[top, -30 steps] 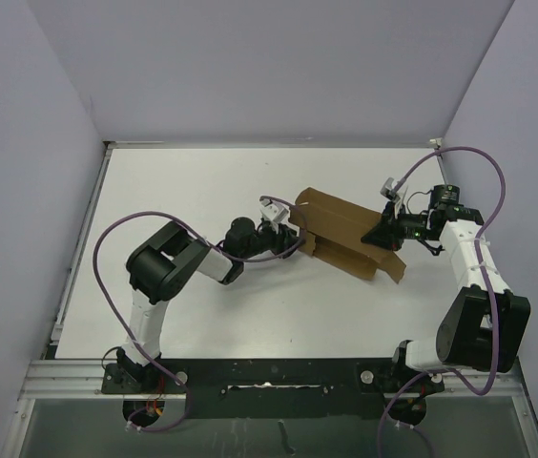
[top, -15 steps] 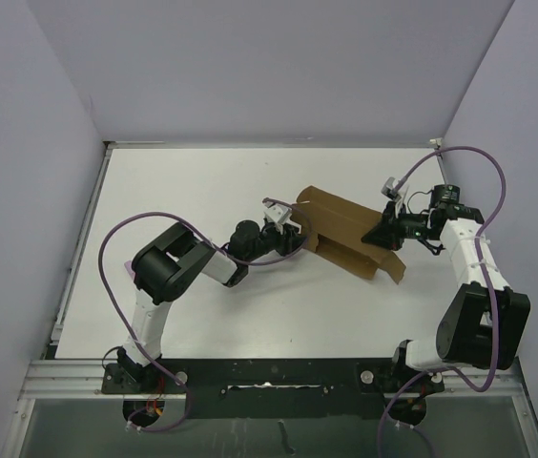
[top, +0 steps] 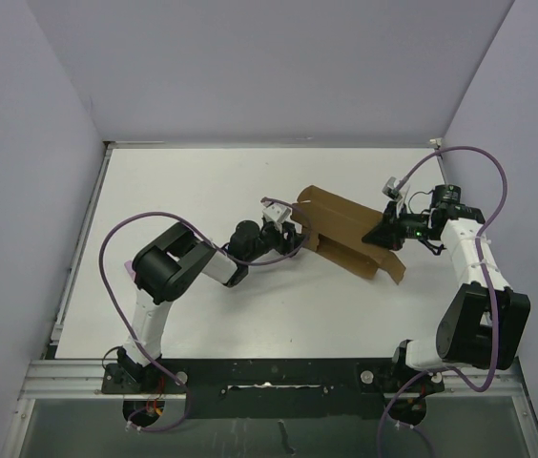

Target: Fold the paper box

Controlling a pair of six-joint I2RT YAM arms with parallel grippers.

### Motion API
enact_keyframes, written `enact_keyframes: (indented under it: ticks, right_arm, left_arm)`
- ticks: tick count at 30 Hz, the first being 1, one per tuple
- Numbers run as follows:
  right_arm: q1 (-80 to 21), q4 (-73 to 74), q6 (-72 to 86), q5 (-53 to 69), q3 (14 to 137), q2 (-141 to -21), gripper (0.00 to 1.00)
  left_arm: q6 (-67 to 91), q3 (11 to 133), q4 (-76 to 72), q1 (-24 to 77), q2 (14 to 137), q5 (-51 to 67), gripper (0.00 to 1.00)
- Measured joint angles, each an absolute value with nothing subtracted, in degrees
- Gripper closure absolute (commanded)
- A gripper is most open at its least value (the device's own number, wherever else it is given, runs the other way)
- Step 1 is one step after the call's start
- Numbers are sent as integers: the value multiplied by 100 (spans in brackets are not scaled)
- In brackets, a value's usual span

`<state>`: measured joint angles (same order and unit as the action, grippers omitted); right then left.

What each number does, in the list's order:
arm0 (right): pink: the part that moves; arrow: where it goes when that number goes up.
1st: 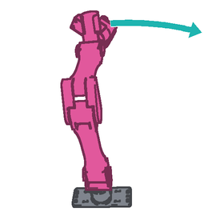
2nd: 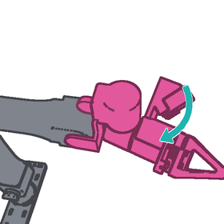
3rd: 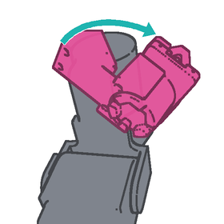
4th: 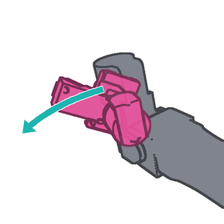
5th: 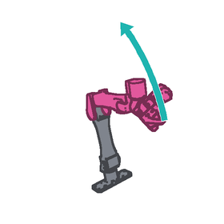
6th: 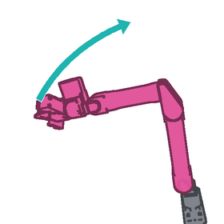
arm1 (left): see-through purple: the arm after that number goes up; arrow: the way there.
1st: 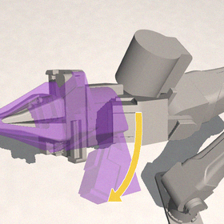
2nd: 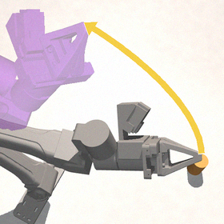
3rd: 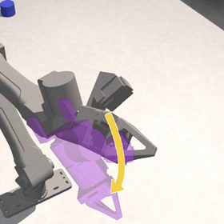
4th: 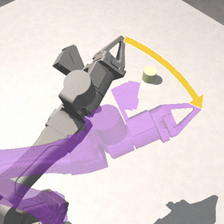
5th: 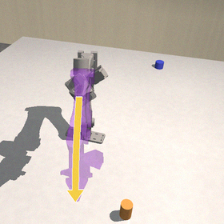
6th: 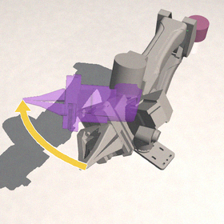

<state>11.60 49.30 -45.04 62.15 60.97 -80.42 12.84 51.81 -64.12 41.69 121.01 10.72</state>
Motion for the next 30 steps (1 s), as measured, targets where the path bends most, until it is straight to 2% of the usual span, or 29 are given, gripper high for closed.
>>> enact_keyframes:
  ticks: [8,20,27,30]
  right_arm:
    - [1166,4984,-4501,6215,6099,-8047,100]
    - [1170,4998,-4499,6228,6112,-8047,100]
    - [1170,5039,-4499,6265,6156,-8049,100]
    - [1170,5065,-4499,6292,6165,-8082,100]
  left_arm:
    - [1286,5293,-6567,4169,12302,1096,38]
    - [1249,5304,-6910,4217,12366,1063,38]
    - [1153,5395,-7065,4305,12558,884,42]
    - [1127,5402,-7083,4344,12573,755,48]
